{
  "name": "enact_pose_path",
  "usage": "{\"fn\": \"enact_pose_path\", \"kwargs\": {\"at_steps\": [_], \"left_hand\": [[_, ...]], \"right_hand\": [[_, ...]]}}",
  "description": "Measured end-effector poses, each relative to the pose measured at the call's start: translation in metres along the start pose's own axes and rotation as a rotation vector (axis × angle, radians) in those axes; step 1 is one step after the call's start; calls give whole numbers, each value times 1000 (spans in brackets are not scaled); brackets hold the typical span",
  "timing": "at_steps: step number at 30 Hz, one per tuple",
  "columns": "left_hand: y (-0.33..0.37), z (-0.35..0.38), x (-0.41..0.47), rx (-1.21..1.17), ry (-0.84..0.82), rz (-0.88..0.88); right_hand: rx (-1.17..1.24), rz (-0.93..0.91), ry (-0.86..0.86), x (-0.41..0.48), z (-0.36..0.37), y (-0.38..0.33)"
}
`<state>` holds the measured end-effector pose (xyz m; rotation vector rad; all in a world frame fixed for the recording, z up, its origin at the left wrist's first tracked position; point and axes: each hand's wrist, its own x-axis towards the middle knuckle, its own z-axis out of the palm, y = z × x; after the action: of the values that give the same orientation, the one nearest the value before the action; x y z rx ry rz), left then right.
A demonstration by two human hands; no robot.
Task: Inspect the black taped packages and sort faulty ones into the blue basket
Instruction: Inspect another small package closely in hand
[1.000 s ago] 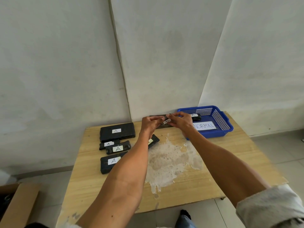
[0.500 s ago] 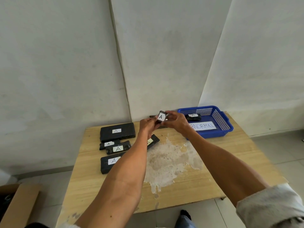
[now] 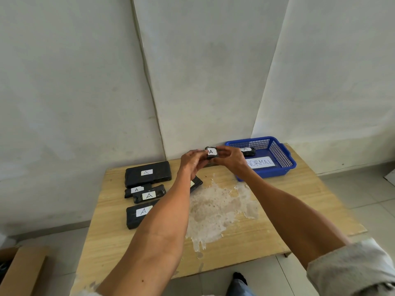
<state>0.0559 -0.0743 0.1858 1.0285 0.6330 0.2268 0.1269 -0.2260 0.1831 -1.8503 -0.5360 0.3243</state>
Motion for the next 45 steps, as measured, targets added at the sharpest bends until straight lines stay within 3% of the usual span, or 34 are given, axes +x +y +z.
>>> {"fn": "enact_pose_path", "kwargs": {"at_steps": [8, 21, 26, 37, 45], "left_hand": [[4, 3, -2, -59, -52, -99], [8, 3, -12, -45, -110, -98], [5, -5, -9, 6, -154, -98], [-4, -12, -7, -46, -80, 5], [-5, -10, -7, 3, -57, 90]], "right_hand": [[234, 97, -44, -3, -8, 2], [154, 48, 0, -4, -8, -1], [341, 70, -13, -2, -1, -5], [63, -81, 93, -8, 7, 1], [16, -55, 93, -4, 3, 4]]}}
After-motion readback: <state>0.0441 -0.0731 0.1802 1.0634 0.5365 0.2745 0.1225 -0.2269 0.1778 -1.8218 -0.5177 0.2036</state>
